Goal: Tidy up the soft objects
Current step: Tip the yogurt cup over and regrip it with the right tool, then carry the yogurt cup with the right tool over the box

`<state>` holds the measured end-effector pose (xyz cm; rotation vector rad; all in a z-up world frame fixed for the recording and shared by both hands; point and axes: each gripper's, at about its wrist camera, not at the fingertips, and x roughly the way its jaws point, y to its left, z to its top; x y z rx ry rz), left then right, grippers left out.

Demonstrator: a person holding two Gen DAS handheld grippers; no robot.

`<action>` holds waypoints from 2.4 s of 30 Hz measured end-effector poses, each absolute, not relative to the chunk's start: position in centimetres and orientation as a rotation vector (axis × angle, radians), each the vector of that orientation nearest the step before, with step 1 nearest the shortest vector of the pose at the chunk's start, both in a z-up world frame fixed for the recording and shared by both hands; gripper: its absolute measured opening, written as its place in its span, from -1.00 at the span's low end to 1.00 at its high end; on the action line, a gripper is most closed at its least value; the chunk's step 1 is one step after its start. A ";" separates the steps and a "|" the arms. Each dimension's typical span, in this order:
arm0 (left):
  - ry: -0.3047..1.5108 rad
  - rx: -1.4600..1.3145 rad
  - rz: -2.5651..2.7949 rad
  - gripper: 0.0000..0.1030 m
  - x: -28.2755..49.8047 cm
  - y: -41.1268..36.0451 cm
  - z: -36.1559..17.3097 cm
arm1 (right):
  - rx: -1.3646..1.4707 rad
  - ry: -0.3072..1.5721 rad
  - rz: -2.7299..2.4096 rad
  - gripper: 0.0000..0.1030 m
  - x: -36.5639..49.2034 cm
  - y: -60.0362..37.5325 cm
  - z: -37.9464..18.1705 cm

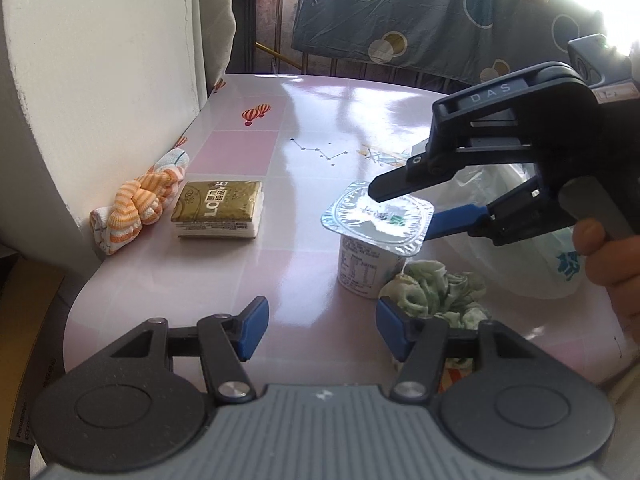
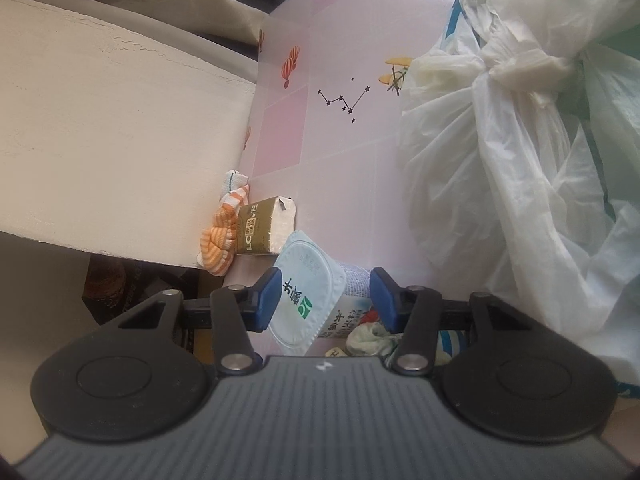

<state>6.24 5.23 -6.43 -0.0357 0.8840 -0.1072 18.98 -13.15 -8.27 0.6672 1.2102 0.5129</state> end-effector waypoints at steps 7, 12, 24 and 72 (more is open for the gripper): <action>0.892 -0.038 -0.182 0.18 8.7 4.1 -7.1 | 0.679 1.213 0.524 -0.25 19.4 -13.1 -8.6; 0.895 -0.077 -0.207 0.19 10.1 4.1 -7.6 | 0.706 1.215 0.533 -0.32 19.6 -13.4 -9.1; 0.870 -0.152 -0.195 0.04 11.4 4.3 -7.8 | 0.728 1.188 0.577 -0.52 19.5 -13.9 -8.5; 0.761 0.131 -0.717 0.00 9.2 -24.4 4.3 | 0.973 0.828 0.282 -0.45 5.7 -47.5 6.3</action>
